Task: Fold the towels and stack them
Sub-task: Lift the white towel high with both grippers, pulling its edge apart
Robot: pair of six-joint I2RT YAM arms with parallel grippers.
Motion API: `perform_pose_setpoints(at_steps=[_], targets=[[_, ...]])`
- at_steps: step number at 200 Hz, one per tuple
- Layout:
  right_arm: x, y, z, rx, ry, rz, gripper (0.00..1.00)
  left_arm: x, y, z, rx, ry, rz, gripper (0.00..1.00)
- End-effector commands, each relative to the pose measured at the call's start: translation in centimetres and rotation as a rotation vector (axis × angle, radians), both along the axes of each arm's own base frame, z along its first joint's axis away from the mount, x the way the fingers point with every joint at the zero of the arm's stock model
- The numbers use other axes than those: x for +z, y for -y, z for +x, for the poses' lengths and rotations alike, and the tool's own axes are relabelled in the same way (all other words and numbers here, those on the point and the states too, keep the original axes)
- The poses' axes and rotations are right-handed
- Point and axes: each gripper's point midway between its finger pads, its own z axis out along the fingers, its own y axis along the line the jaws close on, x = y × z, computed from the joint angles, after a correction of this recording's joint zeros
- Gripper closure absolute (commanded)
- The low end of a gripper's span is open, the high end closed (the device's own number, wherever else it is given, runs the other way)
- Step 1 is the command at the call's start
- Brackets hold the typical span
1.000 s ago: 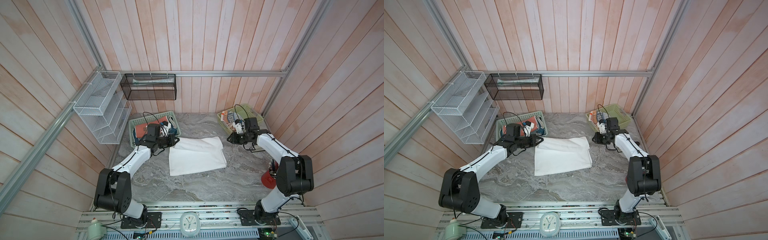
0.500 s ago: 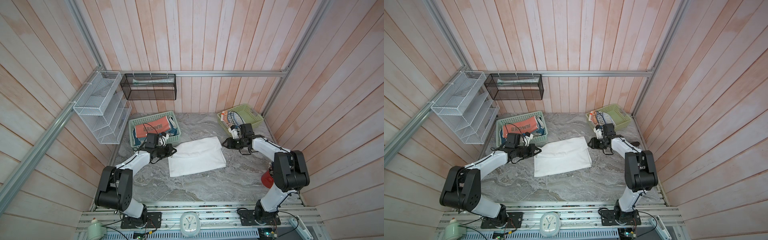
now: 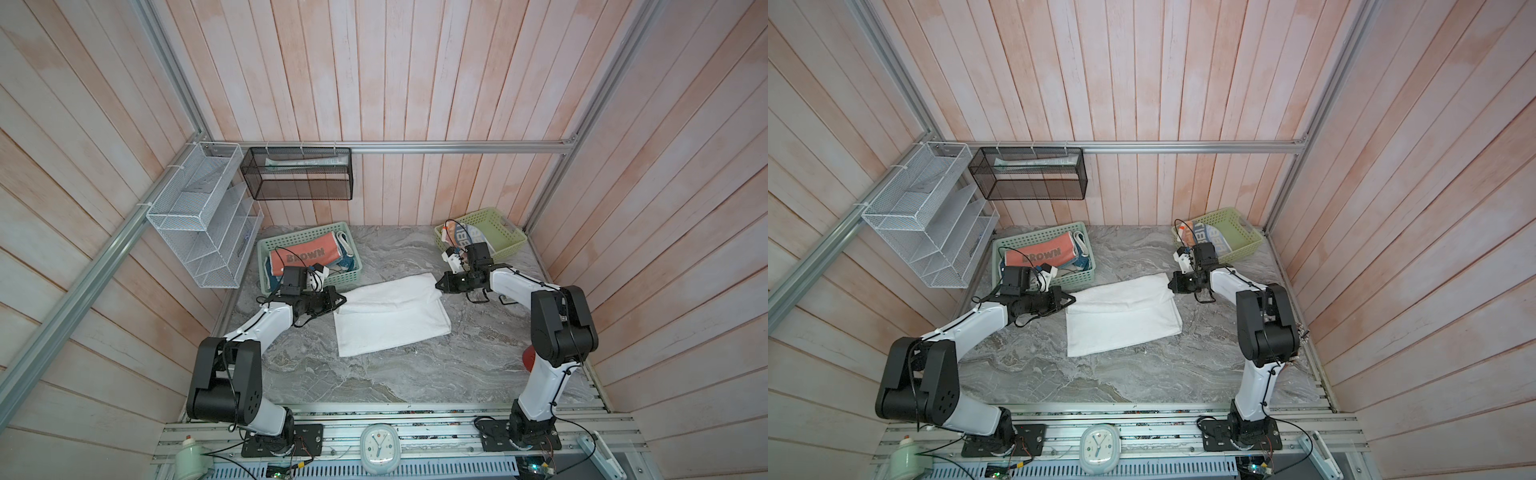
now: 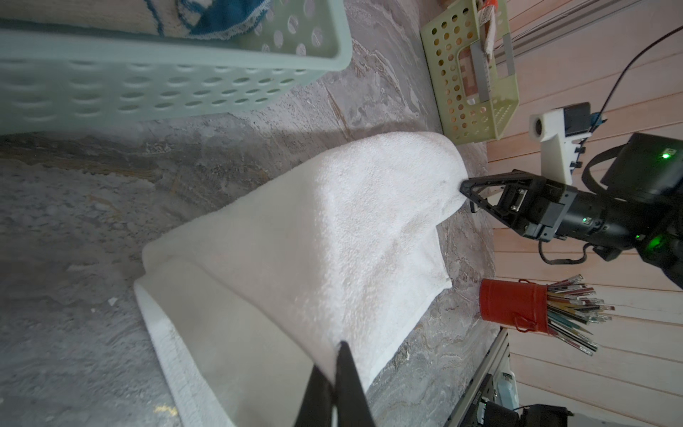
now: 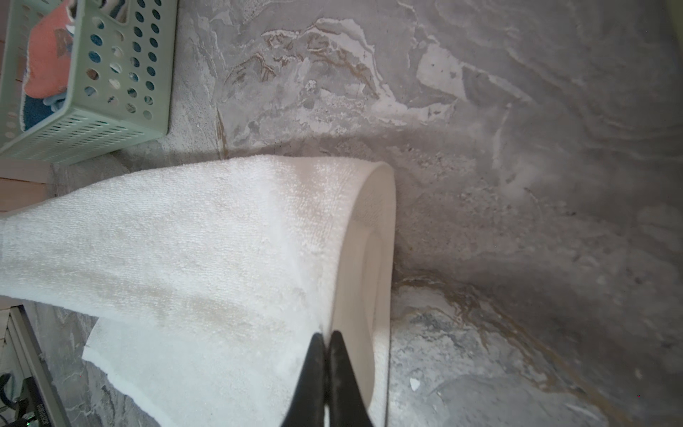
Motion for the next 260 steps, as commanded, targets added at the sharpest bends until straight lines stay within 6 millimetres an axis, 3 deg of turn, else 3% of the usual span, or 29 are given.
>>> perform_pose_setpoints(at_steps=[1, 34, 90, 134, 168, 213, 239, 260], targets=[[4.1, 0.4, 0.8, -0.016, 0.054, 0.042, 1.00, 2.8, -0.4, 0.7, -0.022, 0.063, -0.012, 1.00], [7.9, 1.2, 1.2, -0.062, 0.088, 0.092, 1.00, 5.6, -0.9, 1.3, -0.021, 0.112, -0.029, 1.00], [12.2, 1.2, 0.6, -0.071, 0.111, 0.137, 1.00, 8.5, -0.8, 1.6, -0.026, 0.163, -0.064, 1.00], [18.8, 2.0, -1.0, -0.098, 0.240, 0.144, 1.00, 14.9, -0.6, 0.8, -0.037, 0.285, -0.080, 1.00], [24.0, 3.3, -4.0, -0.144, 0.348, 0.139, 1.00, 19.9, -0.8, -1.6, -0.035, 0.378, -0.079, 1.00], [31.0, 4.8, -9.6, -0.199, 0.521, 0.167, 1.00, 25.9, -0.6, -6.2, -0.046, 0.481, -0.109, 1.00], [33.3, 5.3, -12.3, -0.205, 0.558, 0.179, 1.00, 28.7, -0.7, -8.6, -0.046, 0.535, -0.124, 1.00], [33.9, 5.7, -14.1, -0.216, 0.546, 0.176, 1.00, 29.4, -0.7, -10.2, -0.033, 0.526, -0.142, 1.00]])
